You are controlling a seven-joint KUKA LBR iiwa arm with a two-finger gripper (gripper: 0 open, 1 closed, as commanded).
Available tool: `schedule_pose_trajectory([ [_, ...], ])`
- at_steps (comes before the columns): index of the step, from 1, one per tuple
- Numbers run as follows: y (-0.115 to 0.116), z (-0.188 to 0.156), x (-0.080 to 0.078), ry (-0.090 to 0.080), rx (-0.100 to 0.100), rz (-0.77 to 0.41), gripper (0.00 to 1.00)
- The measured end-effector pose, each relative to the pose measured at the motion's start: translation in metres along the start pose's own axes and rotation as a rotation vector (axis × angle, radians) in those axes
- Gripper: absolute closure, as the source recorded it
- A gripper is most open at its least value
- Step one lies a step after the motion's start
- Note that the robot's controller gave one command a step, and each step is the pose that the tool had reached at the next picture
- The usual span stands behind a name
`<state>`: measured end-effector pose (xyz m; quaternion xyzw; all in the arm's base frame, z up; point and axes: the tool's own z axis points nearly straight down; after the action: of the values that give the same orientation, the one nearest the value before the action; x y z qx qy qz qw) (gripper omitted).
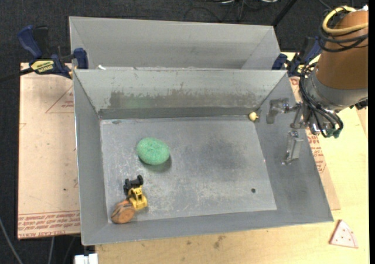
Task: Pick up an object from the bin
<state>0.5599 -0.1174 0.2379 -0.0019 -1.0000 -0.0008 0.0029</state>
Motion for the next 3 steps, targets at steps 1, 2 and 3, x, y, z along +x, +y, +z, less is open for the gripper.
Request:
schedule_pose_trajectory([
  [1, 0.001, -0.005, -0.001, -0.007, 0.002, -0.003, 0.0],
  [2, 0.038, 0.017, 0.024, -0.012, 0.004, -0.046, 0.0],
  [3, 0.062, 0.032, 0.021, -0.006, -0.002, 0.0, 0.0],
])
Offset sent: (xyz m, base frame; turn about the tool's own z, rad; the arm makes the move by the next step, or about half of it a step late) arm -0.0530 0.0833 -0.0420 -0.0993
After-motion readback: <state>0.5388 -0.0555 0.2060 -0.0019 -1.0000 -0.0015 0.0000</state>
